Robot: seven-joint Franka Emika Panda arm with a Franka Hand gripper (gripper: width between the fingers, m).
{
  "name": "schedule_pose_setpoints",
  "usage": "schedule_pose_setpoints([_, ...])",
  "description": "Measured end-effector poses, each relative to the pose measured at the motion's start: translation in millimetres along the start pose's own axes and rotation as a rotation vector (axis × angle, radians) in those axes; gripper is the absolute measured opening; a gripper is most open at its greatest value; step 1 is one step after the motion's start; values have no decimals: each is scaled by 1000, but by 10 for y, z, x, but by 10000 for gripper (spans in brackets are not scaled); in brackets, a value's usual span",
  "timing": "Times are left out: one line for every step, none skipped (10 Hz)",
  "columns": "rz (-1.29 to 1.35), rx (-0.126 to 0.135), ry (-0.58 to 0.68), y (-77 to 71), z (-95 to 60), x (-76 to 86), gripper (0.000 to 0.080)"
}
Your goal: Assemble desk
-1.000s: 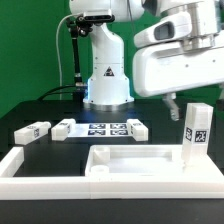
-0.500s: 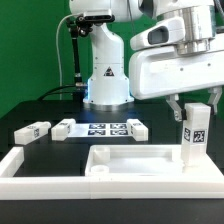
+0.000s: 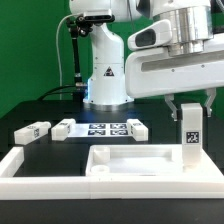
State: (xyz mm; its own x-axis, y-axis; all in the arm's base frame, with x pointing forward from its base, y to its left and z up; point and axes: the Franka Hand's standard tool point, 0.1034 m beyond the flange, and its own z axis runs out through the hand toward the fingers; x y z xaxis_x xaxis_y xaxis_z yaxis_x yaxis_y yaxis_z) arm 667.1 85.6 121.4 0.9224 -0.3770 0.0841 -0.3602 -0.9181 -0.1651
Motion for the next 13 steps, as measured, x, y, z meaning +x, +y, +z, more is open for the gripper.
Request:
schedule_pose_setpoints([169, 19, 12, 33, 15, 28, 293])
schedule_pose_setpoints([365, 30, 13, 72, 22, 44, 294])
schedule_pose_setpoints([508, 40, 5, 91, 25, 44, 296])
schedule_pose_setpoints([563, 44, 0, 86, 26, 39, 296])
schedule_pose_setpoints([636, 36, -4, 69, 23, 22, 302])
schedule_pose_setpoints([693, 28, -7, 44, 21, 5, 303])
schedule_pose_setpoints([800, 17, -12, 4, 23, -29, 303])
schedule_pose_setpoints([849, 12, -10, -16, 21, -46, 303])
schedule_pose_setpoints([968, 9, -10, -42, 24, -69, 303])
schedule_pose_setpoints([1025, 8, -11, -93, 32, -100, 303])
schedule_pose_setpoints([1034, 7, -12, -111, 34, -112, 303])
schedule_pose_setpoints([1011, 7, -12, -111, 36, -113, 401])
schedule_pose_setpoints([982, 7, -12, -112, 40, -116, 401])
